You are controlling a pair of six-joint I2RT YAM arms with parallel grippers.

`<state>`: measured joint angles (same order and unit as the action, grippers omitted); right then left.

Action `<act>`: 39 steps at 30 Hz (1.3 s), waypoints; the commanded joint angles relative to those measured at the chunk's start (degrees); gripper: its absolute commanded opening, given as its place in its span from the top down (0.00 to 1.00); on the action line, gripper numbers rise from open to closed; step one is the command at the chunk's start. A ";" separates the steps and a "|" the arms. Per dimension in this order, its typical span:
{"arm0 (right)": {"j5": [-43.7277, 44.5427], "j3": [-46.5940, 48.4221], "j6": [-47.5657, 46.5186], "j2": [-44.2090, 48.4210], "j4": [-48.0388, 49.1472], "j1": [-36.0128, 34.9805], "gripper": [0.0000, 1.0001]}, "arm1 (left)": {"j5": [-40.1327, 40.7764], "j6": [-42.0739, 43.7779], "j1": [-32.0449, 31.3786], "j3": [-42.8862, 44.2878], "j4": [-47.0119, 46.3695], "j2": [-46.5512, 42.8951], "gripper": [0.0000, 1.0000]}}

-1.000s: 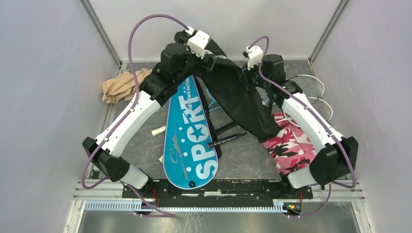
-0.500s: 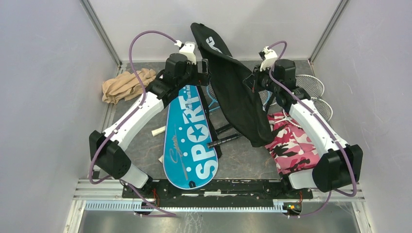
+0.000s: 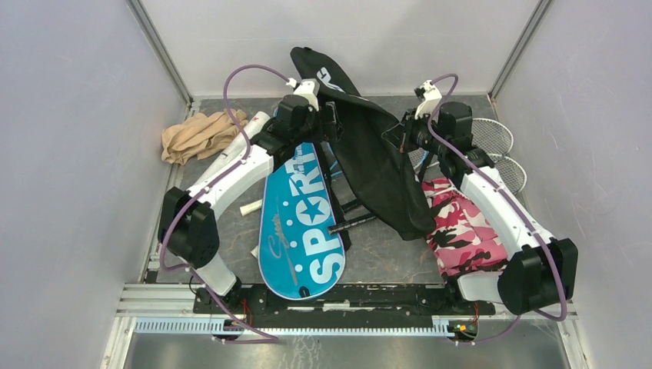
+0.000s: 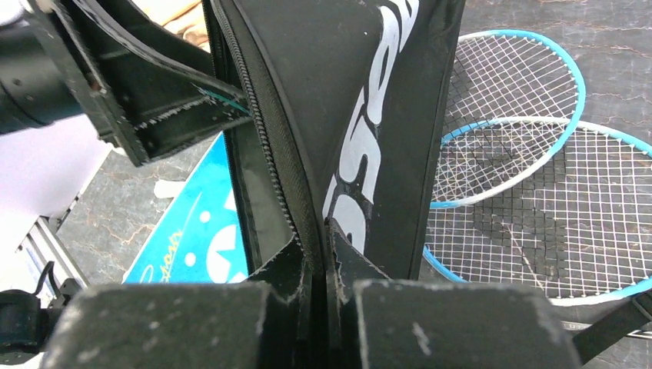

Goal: Pack up the badminton gear
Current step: Open the racket bag at the center of the board.

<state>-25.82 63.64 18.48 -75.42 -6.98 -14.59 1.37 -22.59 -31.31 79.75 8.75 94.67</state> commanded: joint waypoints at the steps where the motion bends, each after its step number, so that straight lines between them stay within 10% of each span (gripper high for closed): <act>1: -2.19 -0.72 2.08 2.64 5.91 0.78 1.00 | -0.82 -4.02 0.19 -3.17 -6.30 -1.25 0.08; 9: -3.79 -2.50 3.21 2.40 8.18 1.32 1.00 | -9.53 -6.86 1.74 -4.78 -11.86 0.62 0.36; 17: -7.10 -5.29 1.43 2.36 9.65 1.49 1.00 | -18.12 -8.74 8.38 -5.31 -14.10 -0.64 0.96; 20: -10.20 -5.56 0.33 2.47 10.57 1.41 0.92 | -18.23 -5.01 9.54 -4.17 -12.38 -2.19 0.98; 29: -17.73 1.40 -12.69 1.14 -1.71 1.41 0.19 | -14.99 12.17 9.64 7.91 6.16 -7.70 0.98; 39: 1.01 7.83 -27.66 3.10 -18.76 2.14 0.09 | -11.17 29.09 9.62 33.41 35.89 -5.35 0.98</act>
<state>-36.86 69.60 -1.87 -74.72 -18.50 -13.32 -11.77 -5.06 -21.71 103.42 31.00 89.71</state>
